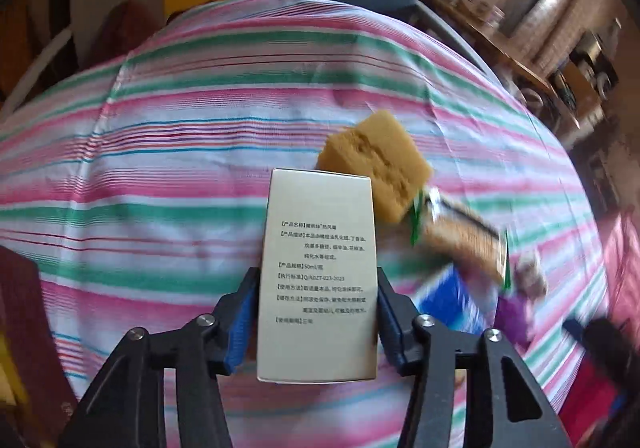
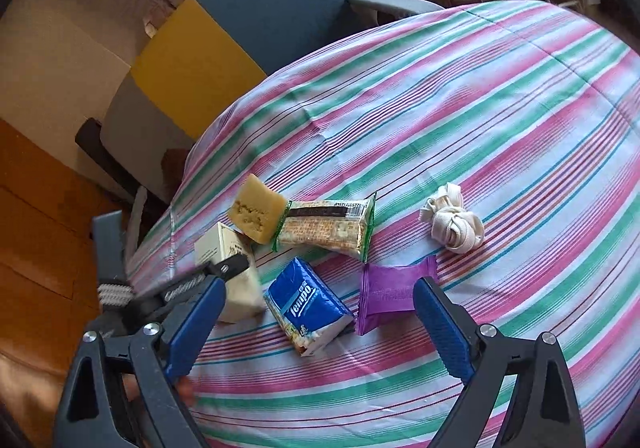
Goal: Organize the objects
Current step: 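Grasp the white cardboard box with the left tool and lift it, then grasp the blue Tempo tissue pack with the right tool while the left tool holds the white box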
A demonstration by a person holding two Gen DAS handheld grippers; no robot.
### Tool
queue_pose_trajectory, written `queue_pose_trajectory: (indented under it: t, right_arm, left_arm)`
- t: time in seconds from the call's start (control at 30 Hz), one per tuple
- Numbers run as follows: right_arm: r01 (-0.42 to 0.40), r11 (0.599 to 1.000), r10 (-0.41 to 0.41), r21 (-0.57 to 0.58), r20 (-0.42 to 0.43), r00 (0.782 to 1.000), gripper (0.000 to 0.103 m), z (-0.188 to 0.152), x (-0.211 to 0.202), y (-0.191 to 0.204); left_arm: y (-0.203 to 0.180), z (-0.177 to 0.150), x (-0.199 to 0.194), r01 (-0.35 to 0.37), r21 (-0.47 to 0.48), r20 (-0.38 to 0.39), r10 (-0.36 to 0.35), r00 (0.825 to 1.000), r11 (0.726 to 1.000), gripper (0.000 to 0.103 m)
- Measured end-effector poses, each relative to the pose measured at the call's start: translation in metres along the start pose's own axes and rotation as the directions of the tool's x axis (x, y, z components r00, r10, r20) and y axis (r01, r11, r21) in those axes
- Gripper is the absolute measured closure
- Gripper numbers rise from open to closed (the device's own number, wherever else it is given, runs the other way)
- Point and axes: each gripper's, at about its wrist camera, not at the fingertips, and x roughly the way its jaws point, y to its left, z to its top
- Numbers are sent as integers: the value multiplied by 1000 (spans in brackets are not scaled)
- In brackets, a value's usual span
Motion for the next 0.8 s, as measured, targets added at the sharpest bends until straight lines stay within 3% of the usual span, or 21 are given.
queue_pose_trajectory:
  t: [0.13,0.4,0.57,0.8]
  right_arm:
    - [23,998,-24,-60,-21,1000,12,-3,6,9]
    - [85,977,-94,-197,-39,995,20,-11,20,27]
    - [106,943,-132,-316,-62,989,21,-22,35,46]
    - [132,895,-190,-426,-97,977,20,-36,56,59]
  left_arm:
    - [-2,-45,-24,8,108,25,-11,1000,994,52]
    - [-10,-125,-61,52,170,70,-65,995,984,52]
    - [-17,-143,-68,60,201,118,-85,989,978,52]
    - [-4,-143,-70,112,160,117,-132,984,981,52]
